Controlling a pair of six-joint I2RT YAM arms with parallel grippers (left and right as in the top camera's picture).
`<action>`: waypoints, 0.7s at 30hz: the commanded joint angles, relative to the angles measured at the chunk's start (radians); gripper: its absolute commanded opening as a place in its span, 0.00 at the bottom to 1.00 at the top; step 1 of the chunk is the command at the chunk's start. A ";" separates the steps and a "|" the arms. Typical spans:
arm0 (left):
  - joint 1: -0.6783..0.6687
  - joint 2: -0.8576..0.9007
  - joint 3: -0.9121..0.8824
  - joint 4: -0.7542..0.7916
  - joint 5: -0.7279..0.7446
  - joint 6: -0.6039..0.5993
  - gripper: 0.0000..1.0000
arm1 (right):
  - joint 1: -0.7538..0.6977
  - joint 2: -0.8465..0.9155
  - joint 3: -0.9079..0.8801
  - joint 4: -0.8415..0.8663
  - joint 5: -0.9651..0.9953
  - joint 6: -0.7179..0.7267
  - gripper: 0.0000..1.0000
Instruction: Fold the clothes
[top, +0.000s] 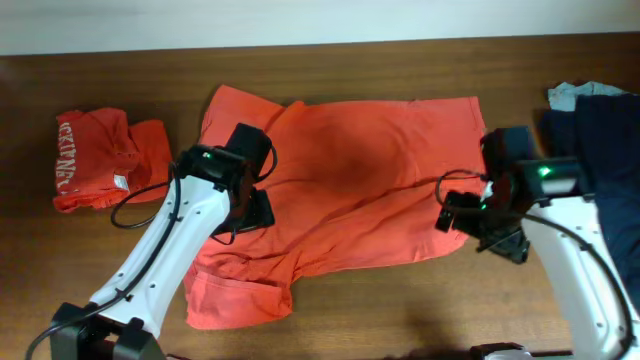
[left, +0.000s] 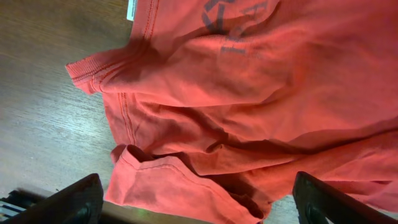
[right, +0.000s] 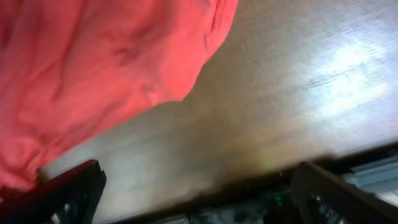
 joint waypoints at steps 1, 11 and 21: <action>0.000 -0.021 -0.023 0.006 -0.039 0.015 0.92 | -0.003 -0.014 -0.133 0.062 0.001 0.034 0.96; 0.000 -0.021 -0.030 0.049 -0.034 0.015 0.92 | -0.003 -0.010 -0.439 0.374 0.001 -0.068 0.75; 0.000 -0.021 -0.030 0.050 -0.034 0.015 0.92 | -0.003 0.104 -0.465 0.567 0.002 -0.117 0.73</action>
